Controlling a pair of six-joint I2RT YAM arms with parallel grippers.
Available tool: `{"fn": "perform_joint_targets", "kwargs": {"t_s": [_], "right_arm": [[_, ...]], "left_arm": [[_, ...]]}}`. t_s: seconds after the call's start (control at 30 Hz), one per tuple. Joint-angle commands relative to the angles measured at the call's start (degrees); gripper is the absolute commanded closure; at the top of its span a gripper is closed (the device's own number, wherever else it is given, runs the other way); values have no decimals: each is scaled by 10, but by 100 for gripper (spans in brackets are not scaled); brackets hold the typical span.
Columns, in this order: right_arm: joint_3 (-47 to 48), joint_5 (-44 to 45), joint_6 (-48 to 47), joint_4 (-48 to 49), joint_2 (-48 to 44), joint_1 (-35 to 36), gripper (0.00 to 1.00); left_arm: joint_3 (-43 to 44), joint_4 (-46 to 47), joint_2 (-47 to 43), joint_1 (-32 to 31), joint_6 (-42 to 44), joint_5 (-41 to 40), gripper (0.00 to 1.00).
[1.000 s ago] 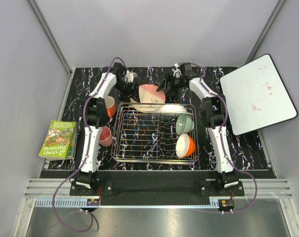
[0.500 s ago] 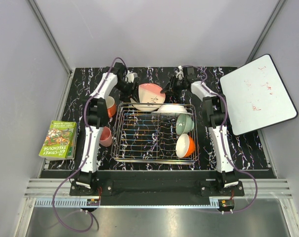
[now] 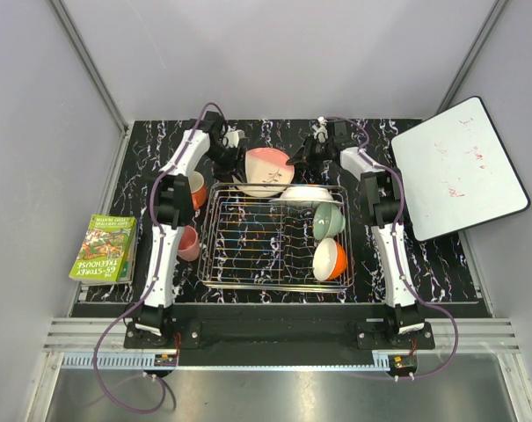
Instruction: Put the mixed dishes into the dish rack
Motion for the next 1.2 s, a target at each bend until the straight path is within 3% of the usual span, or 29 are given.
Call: {"fn": "perform_joint_targets", "kwargs": {"t_s": [0.0,0.07,0.17,0.27,0.3,0.4,0.6,0.67,0.7,0.8,0.9,0.97,1.0,1.07,1.1,1.17], "right_arm": [[-2,-127,89,46,6,72,67],[-3,-126,98,49,10,76,50],[-4,-122,105,54,17,82,51],[-4,-122,110,56,24,89,56],[-5,-123,112,57,26,91,56],[-11,-123,113,58,27,92,57],[-20,-124,112,62,22,92,65],[-19,-124,112,65,19,93,73],[-20,-121,112,67,17,92,83],[-25,-111,105,69,8,92,100],[-26,-107,104,71,3,92,100],[-20,-104,104,73,3,90,100],[-19,-103,105,73,3,89,100],[-14,-100,104,73,2,88,100],[-11,-99,105,74,1,84,100],[1,-99,108,74,0,78,100]], "left_arm": [[-11,109,41,-84,-14,90,43],[-10,111,42,-90,-13,89,44],[-15,113,43,-94,-11,89,47],[-23,112,45,-95,-9,93,63],[-25,112,43,-95,-8,93,79],[-34,113,37,-95,-6,86,100],[-40,113,31,-95,-3,82,100],[-37,113,33,-96,-4,83,100],[-36,113,34,-96,-4,83,100],[-40,113,25,-95,1,81,100],[-49,113,11,-93,2,69,100],[-55,111,2,-88,17,63,90],[-59,112,-9,-84,19,61,66],[-69,108,-22,-73,25,46,44],[-71,106,-38,-70,29,37,26],[-79,99,-55,-59,43,13,13]]}}
